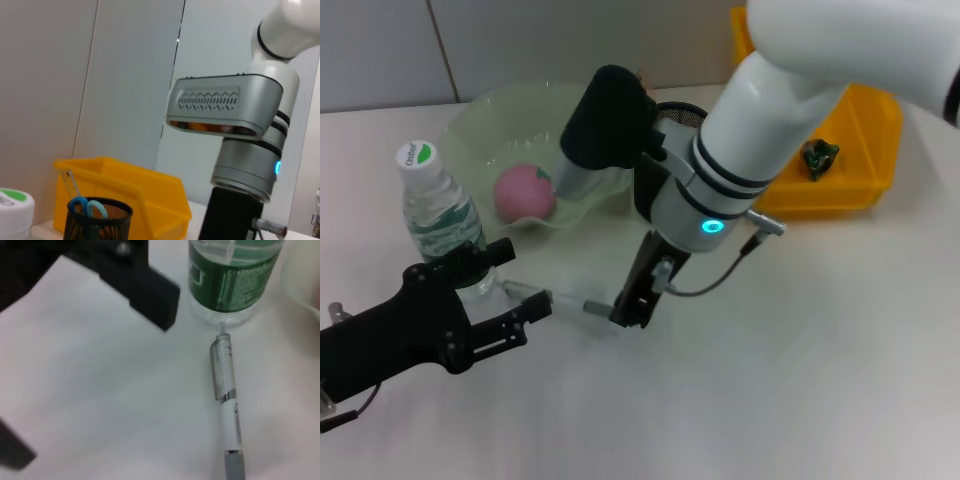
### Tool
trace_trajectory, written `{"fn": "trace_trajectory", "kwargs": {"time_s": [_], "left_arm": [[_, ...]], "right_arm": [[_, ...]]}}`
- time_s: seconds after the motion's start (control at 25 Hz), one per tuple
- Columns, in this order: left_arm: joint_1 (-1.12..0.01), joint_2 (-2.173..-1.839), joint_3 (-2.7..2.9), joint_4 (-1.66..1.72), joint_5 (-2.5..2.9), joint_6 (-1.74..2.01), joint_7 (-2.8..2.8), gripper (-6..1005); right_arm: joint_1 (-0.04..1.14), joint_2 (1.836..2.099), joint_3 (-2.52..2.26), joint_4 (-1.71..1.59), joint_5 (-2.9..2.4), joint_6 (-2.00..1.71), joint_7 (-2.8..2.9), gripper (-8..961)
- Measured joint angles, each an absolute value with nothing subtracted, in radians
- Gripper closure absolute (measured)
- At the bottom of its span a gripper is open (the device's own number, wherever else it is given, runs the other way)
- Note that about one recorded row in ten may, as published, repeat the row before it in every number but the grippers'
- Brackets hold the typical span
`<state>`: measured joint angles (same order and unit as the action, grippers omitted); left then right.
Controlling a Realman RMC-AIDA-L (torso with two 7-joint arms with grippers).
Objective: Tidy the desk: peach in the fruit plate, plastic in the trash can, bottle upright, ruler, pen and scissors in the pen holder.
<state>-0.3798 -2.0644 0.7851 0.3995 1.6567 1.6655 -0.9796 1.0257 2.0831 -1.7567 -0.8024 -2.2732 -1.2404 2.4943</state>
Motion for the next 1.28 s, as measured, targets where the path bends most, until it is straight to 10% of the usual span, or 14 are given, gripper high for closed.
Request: {"fn": "trace_trajectory", "kwargs": {"time_s": [1.28], "left_arm": [[-0.376,-2.065,0.769,0.409,1.644,1.696,-0.988,185]], "right_arm": [[0.926,2.079,-1.433,-0.941,-2.352,-1.421,2.428,848]]}}
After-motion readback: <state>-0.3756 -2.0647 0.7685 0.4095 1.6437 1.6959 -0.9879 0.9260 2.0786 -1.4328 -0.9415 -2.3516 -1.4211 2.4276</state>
